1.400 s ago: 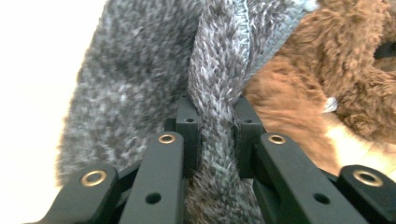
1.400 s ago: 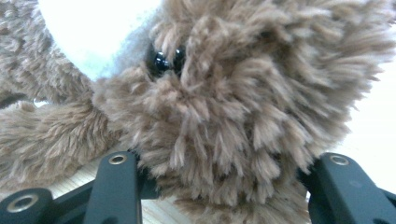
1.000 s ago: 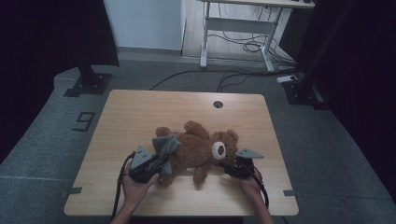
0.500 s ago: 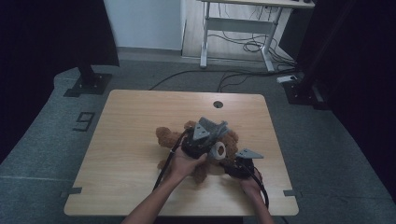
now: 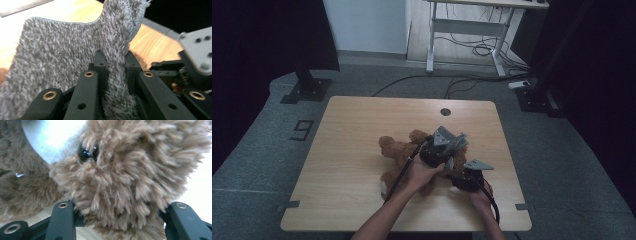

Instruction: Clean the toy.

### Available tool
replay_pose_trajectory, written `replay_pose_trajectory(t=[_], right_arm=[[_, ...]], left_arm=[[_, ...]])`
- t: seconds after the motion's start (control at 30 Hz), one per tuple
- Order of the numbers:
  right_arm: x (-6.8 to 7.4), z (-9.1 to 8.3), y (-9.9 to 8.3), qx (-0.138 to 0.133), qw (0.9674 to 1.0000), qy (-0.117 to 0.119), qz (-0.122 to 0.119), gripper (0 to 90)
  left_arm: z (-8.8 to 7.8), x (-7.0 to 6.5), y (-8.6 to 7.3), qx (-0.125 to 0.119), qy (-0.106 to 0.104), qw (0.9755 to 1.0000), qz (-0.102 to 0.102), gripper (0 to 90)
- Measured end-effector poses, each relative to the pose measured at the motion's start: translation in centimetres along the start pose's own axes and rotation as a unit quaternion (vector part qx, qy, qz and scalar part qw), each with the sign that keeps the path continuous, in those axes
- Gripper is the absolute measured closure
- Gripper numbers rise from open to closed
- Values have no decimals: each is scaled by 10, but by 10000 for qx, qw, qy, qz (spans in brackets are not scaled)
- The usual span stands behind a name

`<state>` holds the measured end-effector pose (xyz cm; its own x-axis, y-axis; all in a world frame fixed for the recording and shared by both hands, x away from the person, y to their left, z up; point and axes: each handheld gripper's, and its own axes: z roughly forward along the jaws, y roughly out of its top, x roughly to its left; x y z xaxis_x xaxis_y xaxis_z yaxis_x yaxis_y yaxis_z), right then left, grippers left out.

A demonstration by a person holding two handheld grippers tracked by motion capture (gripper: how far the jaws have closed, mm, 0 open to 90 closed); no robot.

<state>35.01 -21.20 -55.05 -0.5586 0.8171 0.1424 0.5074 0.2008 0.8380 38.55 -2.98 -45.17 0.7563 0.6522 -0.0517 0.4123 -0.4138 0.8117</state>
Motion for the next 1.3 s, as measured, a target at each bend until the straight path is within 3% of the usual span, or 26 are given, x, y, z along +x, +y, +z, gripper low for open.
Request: replay_pose_trajectory(t=[0.1,0.17,0.27,0.33,0.37,0.47,0.63,0.7,0.87,1.03,1.07,1.1,1.17,1.3], right_arm=[[1,0,0,7,10000,-10,-16,472],[0,0,0,1,10000,-9,3,471],[-1,0,0,-3,10000,7,14,472],[0,0,0,8,10000,15,-7,472],[0,0,0,8,10000,15,-7,472],[0,0,0,14,10000,19,17,471],[0,0,0,5,10000,7,29,471],[0,0,0,1,10000,7,26,472],[0,0,0,3,10000,23,57,472],[0,0,0,8,10000,17,21,472],[-1,0,0,1,10000,19,11,472],[-1,0,0,1,10000,19,11,472],[-1,0,0,3,10000,22,18,472],[-1,0,0,14,10000,39,29,472]], left_arm=[[-4,4,-3,49,122,9999,-42,767],[-10,13,-9,202,392,9990,-54,769],[-14,24,-16,232,366,9989,-198,768],[-23,32,-24,114,186,9990,-401,768],[-27,34,-25,89,164,9990,-409,768],[-45,41,-30,40,312,9992,-247,767],[-65,55,-34,-63,551,9978,-376,766],[-71,56,-35,-147,506,9975,-468,766],[-70,40,-22,-215,394,9984,-334,767],[-49,10,8,-323,137,9993,-139,767],[-36,-4,17,-304,-7,9995,-46,767],[-36,-4,17,-304,-7,9995,-46,767],[-21,-20,23,-212,-124,9996,107,767],[6,-35,18,139,-187,9993,283,766]])
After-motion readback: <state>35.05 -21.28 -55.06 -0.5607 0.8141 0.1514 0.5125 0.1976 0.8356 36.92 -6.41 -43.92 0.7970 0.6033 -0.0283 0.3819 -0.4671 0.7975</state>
